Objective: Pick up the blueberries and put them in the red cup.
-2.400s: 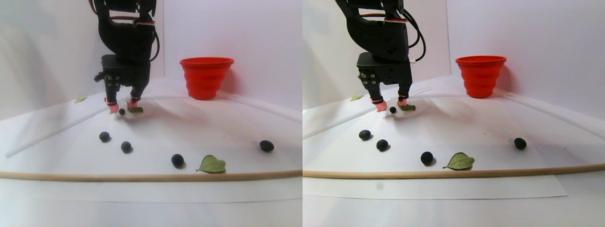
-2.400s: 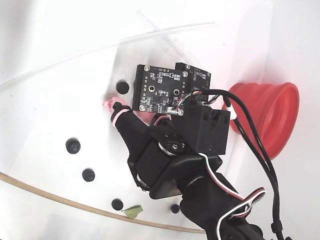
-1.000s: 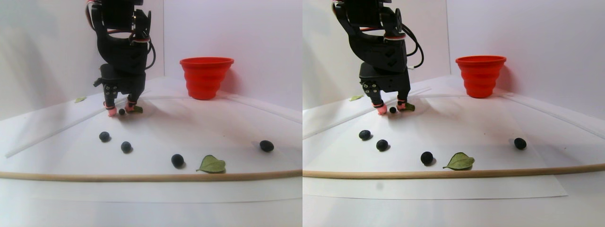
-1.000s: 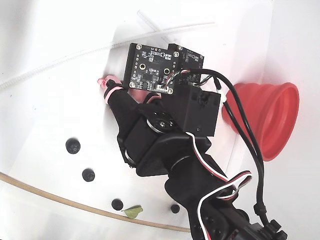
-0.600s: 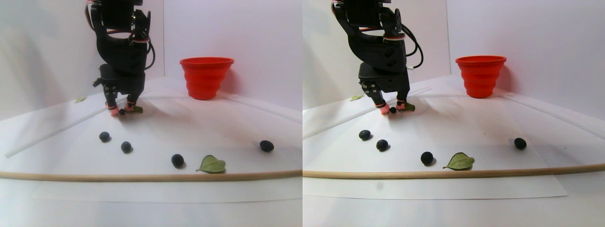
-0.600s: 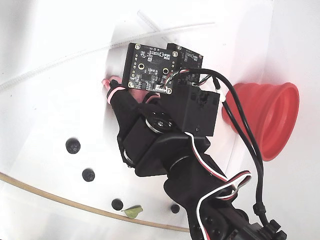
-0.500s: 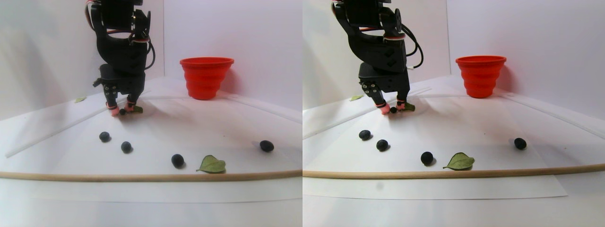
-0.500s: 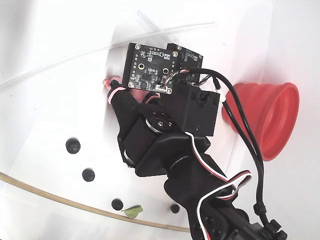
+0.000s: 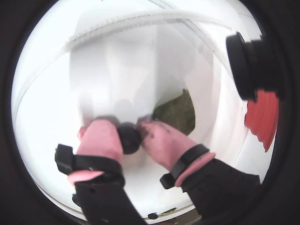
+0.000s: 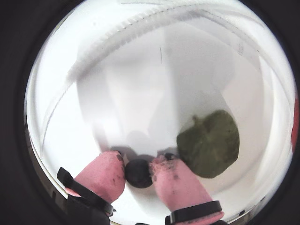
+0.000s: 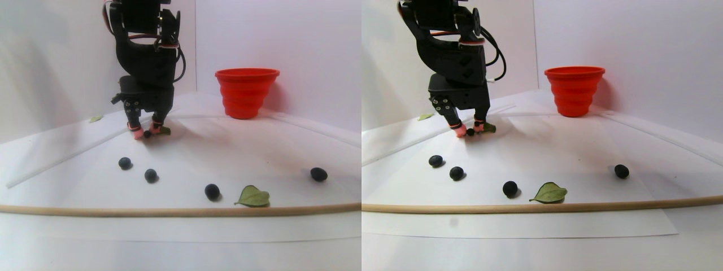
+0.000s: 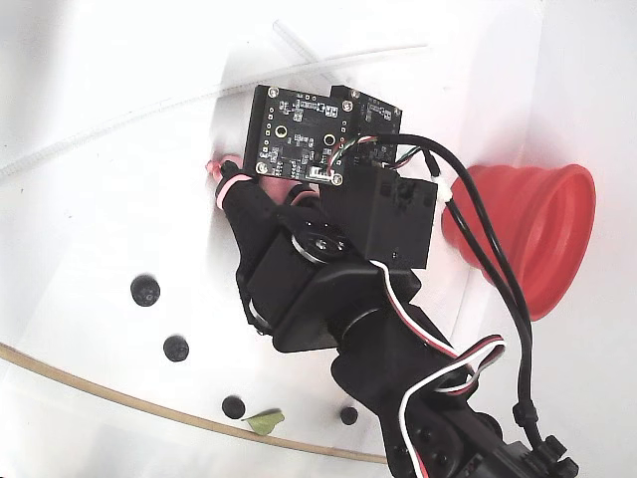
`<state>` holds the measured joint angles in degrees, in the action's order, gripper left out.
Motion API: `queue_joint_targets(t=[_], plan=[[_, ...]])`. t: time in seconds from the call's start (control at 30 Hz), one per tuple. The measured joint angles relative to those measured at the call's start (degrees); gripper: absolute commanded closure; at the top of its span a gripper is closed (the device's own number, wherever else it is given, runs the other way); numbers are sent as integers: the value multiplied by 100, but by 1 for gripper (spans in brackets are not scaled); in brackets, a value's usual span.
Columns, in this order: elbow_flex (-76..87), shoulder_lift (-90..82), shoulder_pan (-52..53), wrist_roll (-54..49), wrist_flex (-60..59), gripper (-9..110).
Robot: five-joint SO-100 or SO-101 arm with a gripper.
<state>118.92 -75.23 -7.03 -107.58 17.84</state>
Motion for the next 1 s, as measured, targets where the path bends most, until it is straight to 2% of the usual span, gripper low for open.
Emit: queue_joint_targets(t=[1.0], plan=[[457,-1512,246,0,-1072,93]])
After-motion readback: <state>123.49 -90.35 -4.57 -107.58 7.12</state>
